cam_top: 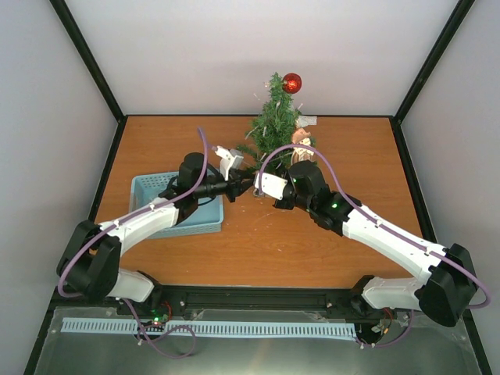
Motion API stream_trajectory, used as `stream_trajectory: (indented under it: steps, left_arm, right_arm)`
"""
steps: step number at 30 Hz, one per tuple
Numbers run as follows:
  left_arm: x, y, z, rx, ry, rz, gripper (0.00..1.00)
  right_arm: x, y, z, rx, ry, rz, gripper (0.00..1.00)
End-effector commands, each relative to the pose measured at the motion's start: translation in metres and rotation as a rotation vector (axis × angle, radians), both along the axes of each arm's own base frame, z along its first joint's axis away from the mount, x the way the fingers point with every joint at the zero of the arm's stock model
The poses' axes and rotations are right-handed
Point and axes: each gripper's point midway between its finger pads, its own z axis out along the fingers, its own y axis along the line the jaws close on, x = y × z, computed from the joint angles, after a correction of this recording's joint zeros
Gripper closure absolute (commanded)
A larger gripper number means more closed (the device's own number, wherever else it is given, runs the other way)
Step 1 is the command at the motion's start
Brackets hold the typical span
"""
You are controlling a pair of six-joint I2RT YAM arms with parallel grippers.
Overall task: Decorate the small christmas tree
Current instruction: Hang the decoration item on the Christmas tree.
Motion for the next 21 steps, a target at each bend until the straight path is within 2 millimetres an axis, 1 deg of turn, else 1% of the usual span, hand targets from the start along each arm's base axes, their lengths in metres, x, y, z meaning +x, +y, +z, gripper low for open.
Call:
stream_trajectory:
  steps: [1, 9, 17, 21]
  left_arm:
    - [0.015, 0.002, 0.010, -0.016, 0.006, 0.024, 0.99]
    - [0.013, -0.003, 0.010, -0.024, 0.015, -0.008, 0.99]
    - [0.015, -0.004, 0.017, -0.035, 0.006, -0.005, 0.99]
    - [0.012, -0.004, 0.021, -0.043, -0.010, -0.021, 0.99]
  right_arm:
    - [0.008, -0.008, 0.010, -0.007, -0.027, -0.045, 0.97]
    - [0.006, -0.012, 0.016, 0.006, -0.031, -0.055, 0.97]
    - [0.006, -0.011, 0.019, 0.018, -0.038, -0.054, 0.97]
    - [0.005, -0.010, 0.024, 0.040, -0.049, -0.053, 0.97]
